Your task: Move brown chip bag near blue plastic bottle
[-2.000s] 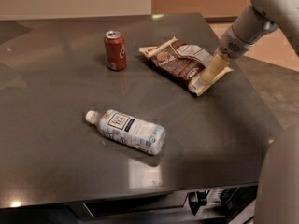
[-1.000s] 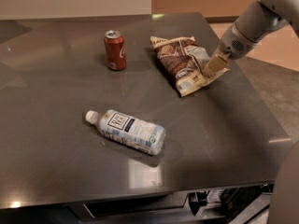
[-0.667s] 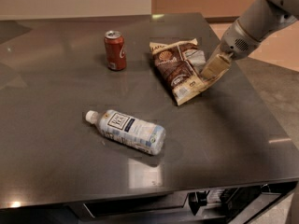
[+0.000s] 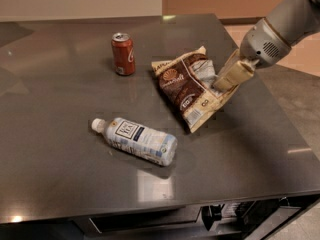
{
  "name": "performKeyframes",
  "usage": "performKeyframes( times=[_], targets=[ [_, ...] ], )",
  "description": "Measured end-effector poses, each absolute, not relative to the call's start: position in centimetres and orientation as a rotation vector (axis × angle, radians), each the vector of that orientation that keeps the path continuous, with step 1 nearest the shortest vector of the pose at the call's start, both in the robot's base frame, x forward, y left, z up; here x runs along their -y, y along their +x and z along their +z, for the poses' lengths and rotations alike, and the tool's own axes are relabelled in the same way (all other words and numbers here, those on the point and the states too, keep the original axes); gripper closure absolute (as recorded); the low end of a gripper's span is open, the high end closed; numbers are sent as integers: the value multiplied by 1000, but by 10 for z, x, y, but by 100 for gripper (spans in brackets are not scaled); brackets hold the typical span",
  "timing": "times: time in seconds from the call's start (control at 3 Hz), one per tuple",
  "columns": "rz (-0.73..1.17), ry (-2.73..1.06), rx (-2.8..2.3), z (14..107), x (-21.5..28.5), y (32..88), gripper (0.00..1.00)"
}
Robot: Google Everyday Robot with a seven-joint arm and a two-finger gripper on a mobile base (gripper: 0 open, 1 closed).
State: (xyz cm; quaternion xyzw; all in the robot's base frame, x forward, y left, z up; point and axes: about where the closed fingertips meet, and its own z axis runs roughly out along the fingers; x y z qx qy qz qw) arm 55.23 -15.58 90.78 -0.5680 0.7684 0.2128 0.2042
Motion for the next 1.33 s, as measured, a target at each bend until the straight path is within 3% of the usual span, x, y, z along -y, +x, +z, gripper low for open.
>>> performKeyframes(
  times=[0.33, 1.33],
  targets=[
    [665, -1606, -2123, 910, 147, 528, 84],
    [801, -1655, -2083, 906, 118, 490, 13]
  ],
)
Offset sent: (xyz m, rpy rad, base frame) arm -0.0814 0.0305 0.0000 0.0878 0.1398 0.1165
